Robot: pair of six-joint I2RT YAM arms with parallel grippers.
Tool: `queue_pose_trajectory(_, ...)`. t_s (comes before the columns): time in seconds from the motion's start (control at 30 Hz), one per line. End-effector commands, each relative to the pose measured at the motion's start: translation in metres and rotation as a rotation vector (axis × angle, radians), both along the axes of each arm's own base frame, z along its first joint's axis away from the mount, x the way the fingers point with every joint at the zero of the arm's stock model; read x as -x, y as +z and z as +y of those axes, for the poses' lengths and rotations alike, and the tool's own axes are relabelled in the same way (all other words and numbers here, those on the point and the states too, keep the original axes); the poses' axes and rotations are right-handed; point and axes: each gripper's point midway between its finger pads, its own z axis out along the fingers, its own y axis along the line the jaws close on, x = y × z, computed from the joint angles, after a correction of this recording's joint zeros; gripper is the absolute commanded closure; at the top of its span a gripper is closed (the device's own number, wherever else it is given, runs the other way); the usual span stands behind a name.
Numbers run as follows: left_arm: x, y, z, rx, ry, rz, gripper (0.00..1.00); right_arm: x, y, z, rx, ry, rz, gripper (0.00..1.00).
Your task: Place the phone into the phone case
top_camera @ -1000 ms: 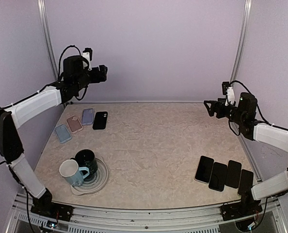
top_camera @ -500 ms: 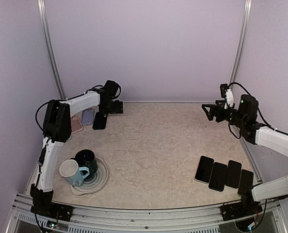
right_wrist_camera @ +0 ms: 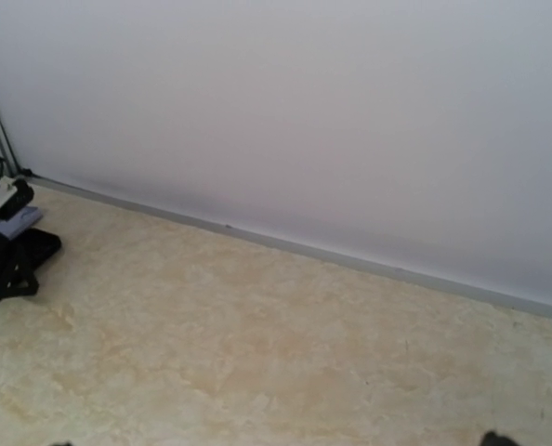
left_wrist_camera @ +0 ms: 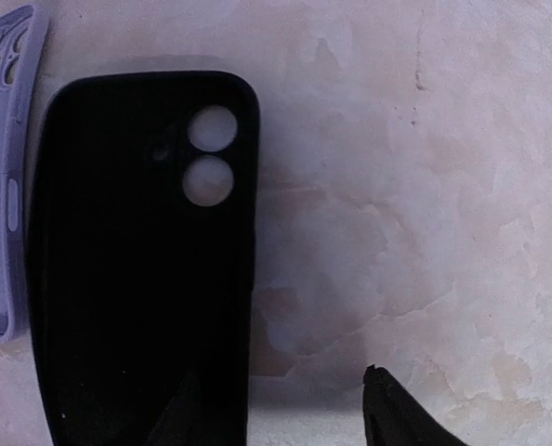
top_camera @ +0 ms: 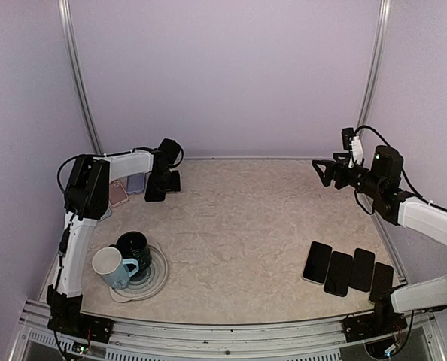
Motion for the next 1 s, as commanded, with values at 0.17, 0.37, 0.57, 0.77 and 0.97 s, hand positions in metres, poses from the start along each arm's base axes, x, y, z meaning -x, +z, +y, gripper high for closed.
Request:
queue_pose_trajectory(0.17,0.034,-0.015,-0.028,0.15,-0.051,0.057,1.0,0.01,0.012,0.008,0.003,0.019,-0.019,0.05)
queue_pose_trajectory(0.37,0.088,-0.003,-0.084,0.31,-0.103,0.035,1.0,0.017,0.016,0.011,0.0,0.022,-0.023,0.05)
queue_pose_trajectory(0.57,0.157,0.036,-0.162,0.47,-0.135,-0.007,1.0,0.02,0.012,0.015,-0.024,-0.004,0.028,0.06)
queue_pose_trajectory(0.77,0.223,0.058,-0.244,0.565,-0.177,0.023,1.0,0.025,-0.01,0.017,-0.072,-0.069,0.172,0.08)
queue_pose_trajectory(0.97,0.26,0.025,-0.274,0.544,-0.151,0.136,1.0,0.038,-0.057,0.006,-0.044,-0.187,0.412,0.13)
